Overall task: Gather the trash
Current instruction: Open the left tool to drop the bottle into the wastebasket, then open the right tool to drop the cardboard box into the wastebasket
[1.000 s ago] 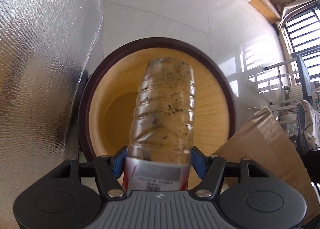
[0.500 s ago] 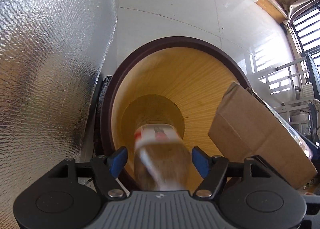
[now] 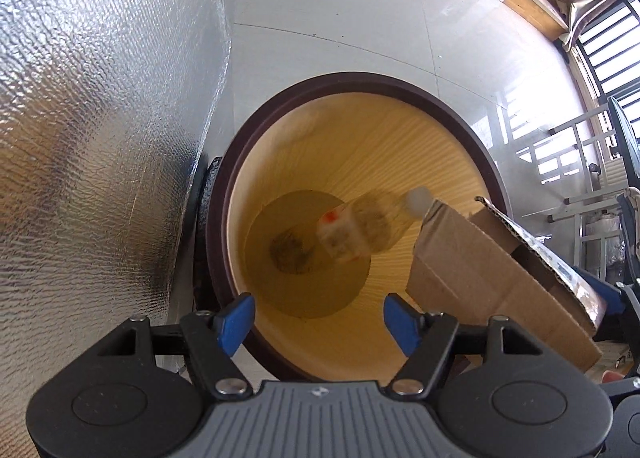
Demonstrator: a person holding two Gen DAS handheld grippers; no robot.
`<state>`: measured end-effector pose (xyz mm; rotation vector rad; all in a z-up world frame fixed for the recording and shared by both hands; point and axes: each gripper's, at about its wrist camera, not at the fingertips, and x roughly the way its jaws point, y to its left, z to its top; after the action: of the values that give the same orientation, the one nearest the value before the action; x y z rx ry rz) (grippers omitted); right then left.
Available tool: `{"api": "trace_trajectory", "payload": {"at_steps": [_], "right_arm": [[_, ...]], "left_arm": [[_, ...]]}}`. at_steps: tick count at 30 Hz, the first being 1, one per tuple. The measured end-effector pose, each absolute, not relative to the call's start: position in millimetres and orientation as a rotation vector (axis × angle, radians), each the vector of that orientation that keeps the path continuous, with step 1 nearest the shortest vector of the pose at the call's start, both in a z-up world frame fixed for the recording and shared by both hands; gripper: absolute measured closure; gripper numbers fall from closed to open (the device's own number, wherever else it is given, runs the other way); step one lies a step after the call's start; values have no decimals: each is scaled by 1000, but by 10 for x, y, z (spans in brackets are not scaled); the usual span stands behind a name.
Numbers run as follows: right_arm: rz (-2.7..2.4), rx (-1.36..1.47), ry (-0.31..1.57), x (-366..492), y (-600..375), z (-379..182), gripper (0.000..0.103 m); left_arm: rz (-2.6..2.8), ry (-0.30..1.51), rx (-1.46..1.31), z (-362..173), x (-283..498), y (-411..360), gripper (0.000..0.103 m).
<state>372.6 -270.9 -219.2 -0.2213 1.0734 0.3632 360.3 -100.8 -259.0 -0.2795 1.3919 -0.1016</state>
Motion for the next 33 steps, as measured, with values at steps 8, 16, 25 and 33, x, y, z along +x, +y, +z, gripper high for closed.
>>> {"api": "trace_trajectory", "payload": {"at_steps": [8,16,25,33], "right_arm": [[431,-231,1082,3734,-2620,-2189,11],[507,-210,1100,3862,-2420,-2345,0],[464,-154,1121,3808,-2672,-2221,0],[433,-171,1105,3728,-2708,-2158,8]], "left_arm": [[-75,1316,-271,-2347,3436,-916,32],[-36,1281,-289,-2158,3445,-740,32],[-44,1303,-281,-2205,3441,-795,32],[-54,1278,-279,-2194,3421,-813,34]]}}
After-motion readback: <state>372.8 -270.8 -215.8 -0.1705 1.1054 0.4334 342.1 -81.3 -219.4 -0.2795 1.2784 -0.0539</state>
